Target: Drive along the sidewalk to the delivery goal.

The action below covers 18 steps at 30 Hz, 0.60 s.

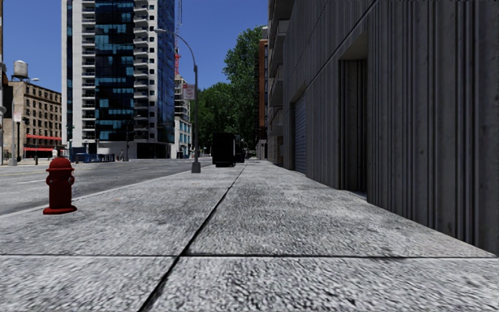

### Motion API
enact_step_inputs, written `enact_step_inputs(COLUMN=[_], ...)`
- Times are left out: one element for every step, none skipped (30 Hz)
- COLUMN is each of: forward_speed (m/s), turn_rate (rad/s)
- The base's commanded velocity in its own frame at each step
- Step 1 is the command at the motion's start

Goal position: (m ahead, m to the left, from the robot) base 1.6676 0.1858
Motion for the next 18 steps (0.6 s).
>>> enact_step_inputs(forward_speed=[2.00,2.00,2.00,2.00,2.00,2.00,2.00,2.00,2.00,2.00,2.00,2.00,2.00,2.00,2.00,2.00,2.00,2.00], turn_rate=[0.00,0.00,0.00,0.00,0.00,0.00,0.00,0.00,0.00,0.00,0.00,0.00,0.00,0.00,0.00,0.00,0.00,0.00])
